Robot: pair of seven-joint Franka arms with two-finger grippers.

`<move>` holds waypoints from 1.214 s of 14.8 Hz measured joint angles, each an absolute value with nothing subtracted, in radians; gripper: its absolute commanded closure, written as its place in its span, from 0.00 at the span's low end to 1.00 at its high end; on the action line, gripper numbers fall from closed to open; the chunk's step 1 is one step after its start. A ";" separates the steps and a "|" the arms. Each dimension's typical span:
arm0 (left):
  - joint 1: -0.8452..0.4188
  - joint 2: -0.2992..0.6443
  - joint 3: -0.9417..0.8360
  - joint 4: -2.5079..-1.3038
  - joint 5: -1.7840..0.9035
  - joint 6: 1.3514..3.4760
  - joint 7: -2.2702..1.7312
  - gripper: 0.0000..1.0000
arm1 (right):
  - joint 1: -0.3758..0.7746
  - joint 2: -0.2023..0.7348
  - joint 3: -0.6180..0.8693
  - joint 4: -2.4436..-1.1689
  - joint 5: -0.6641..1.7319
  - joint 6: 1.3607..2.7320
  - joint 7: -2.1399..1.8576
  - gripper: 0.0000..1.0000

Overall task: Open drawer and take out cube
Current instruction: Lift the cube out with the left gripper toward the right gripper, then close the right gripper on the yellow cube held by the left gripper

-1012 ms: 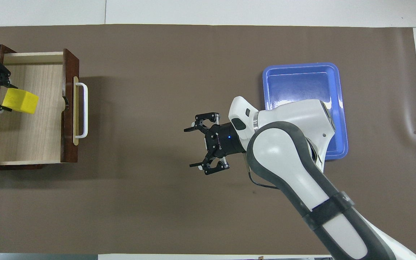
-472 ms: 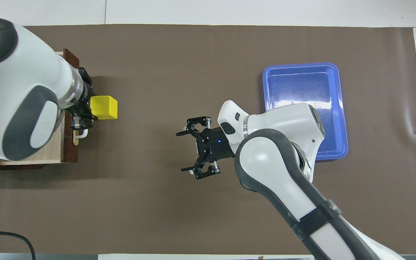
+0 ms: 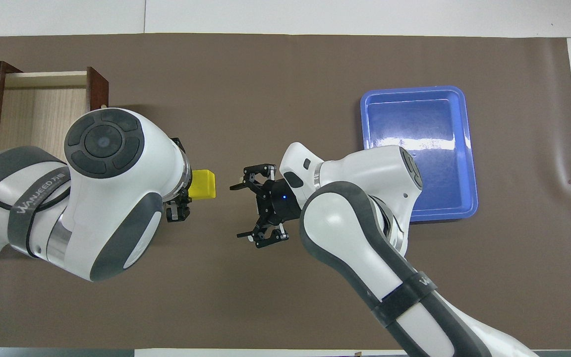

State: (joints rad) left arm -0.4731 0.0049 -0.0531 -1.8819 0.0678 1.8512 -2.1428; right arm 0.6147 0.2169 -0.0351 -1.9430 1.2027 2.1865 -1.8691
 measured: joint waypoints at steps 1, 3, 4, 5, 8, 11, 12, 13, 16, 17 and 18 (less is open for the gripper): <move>-0.477 -0.002 -0.053 -1.894 0.063 1.852 -2.146 1.00 | 0.616 0.228 -0.035 -1.930 1.203 2.186 -1.869 0.00; -0.479 -0.012 -0.052 -1.915 0.050 1.854 -2.149 1.00 | 0.618 0.248 -0.035 -1.910 1.203 2.187 -1.869 0.00; -0.479 -0.015 -0.052 -1.921 0.046 1.856 -2.150 1.00 | 0.619 0.258 -0.035 -1.900 1.203 2.187 -1.869 0.00; -0.479 -0.016 -0.051 -1.923 0.044 1.857 -2.150 1.00 | 0.620 0.266 -0.036 -1.891 1.203 2.187 -1.869 0.00; -0.479 -0.017 -0.051 -1.924 0.040 1.858 -2.152 1.00 | 0.637 0.278 -0.035 -1.878 1.203 2.203 -1.866 0.00; -0.479 -0.017 -0.048 -1.928 0.035 1.859 -2.159 1.00 | 0.653 0.283 -0.036 -1.873 1.208 2.224 -1.834 0.00; -0.480 -0.018 -0.048 -1.929 0.035 1.859 -2.161 1.00 | 0.653 0.284 -0.036 -1.873 1.217 2.224 -1.830 0.00; -0.480 -0.019 -0.048 -1.929 0.035 1.859 -2.163 1.00 | 0.653 0.284 -0.036 -1.872 1.224 2.224 -1.829 0.00; -0.482 -0.022 -0.048 -1.929 0.034 1.859 -2.166 1.00 | 0.652 0.284 -0.039 -1.858 1.229 2.224 -1.828 0.00; -0.487 -0.022 -0.048 -1.929 0.031 1.862 -2.167 1.00 | 0.652 0.285 -0.039 -1.851 1.234 2.224 -1.828 0.00; -0.494 -0.023 -0.049 -1.929 0.030 1.864 -2.170 1.00 | 0.652 0.286 -0.038 -1.843 1.237 2.224 -1.825 0.00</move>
State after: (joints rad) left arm -0.4944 -0.0225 -0.0491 -1.9292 0.0296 1.8636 -2.1700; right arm 0.6523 0.2859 -0.0376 -1.8430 1.2369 2.2240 -1.8253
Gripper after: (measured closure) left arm 0.449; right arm 0.000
